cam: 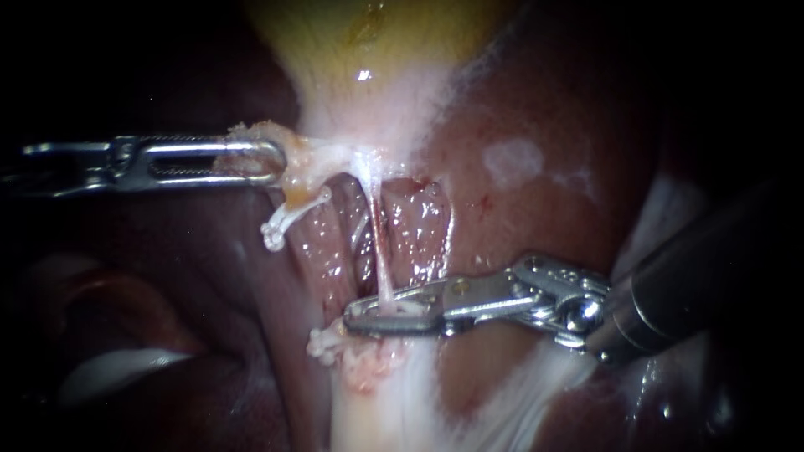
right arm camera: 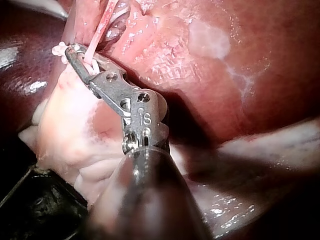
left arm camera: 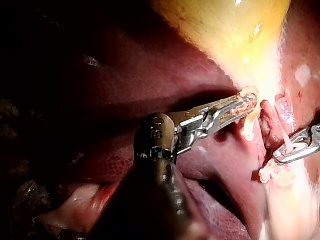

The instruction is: Clipping first clip right tube

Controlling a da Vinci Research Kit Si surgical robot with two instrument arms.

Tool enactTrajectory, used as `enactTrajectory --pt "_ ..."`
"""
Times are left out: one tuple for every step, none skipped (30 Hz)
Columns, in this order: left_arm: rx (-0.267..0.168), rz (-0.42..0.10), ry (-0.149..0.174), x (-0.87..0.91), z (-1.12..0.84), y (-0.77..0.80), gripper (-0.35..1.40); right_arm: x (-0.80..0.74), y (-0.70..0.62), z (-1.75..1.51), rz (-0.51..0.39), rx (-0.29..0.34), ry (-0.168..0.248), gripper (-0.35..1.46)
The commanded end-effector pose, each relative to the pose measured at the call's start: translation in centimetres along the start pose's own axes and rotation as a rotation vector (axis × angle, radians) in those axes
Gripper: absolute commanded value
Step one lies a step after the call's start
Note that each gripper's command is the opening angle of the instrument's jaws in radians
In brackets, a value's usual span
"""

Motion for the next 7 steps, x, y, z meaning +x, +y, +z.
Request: enactTrajectory --pt "0.0 0.0 0.0 0.0 0.0 0.0 -0.35 0.0 0.0 0.0 0.0 0.0 0.001 -0.35" --pt "0.0 0.0 0.0 0.0 0.0 0.01 -0.35 0.0 0.0 0.0 0.0 0.0 0.001 -0.35" --pt "0.0 0.0 0.0 0.0 0.0 0.01 -0.35 0.0 0.0 0.0 0.0 0.0 0.001 -0.35" --pt "0.0 0.0 0.0 0.0 0.0 0.01 -0.35 0.0 0.0 0.0 0.0 0.0 0.001 -0.35" --pt "0.0 0.0 0.0 0.0 0.0 0.01 -0.35 0.0 0.0 0.0 0.0 0.0 0.001 -0.35" --pt "0.0 0.0 0.0 0.01 0.0 0.02 -0.35 0.0 0.0 -0.01 0.0 0.0 0.001 -0.35" --pt "0.0 0.0 0.0 0.01 0.0 0.02 -0.35 0.01 0.01 -0.01 0.0 0.0 0.001 -0.35"
